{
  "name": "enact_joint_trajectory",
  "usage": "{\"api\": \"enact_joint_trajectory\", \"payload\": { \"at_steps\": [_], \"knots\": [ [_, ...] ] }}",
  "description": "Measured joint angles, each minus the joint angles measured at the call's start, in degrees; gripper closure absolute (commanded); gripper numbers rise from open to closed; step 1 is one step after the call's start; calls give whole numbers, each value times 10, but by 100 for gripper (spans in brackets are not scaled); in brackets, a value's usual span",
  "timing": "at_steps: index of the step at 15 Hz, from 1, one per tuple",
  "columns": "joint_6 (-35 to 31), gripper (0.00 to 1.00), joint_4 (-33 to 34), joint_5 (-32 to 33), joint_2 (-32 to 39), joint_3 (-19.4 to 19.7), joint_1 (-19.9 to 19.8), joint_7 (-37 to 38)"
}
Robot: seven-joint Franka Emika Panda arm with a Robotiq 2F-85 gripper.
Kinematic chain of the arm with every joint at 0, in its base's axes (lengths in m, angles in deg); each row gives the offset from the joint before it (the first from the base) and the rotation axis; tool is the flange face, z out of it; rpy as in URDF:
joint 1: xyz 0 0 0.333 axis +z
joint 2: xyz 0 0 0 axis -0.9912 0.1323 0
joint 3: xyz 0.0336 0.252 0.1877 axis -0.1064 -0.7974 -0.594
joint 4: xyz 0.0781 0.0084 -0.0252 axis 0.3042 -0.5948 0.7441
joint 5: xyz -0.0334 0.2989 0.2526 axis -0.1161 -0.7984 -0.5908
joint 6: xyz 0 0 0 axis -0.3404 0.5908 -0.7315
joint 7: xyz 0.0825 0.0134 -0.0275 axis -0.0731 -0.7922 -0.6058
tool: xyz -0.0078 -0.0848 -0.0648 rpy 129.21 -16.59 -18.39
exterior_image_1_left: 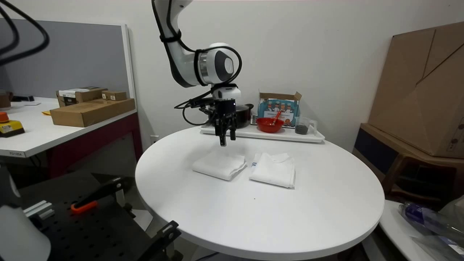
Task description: Fold the right and left towels respectively
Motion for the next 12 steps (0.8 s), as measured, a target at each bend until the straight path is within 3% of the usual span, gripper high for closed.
{"api": "enact_joint_trajectory", "payload": {
  "at_steps": [7, 12],
  "knots": [
    [0, 0, -83, -31, -139, 40, -22, 101],
    [97, 0, -183, -13, -284, 9, -65, -12]
  ]
}}
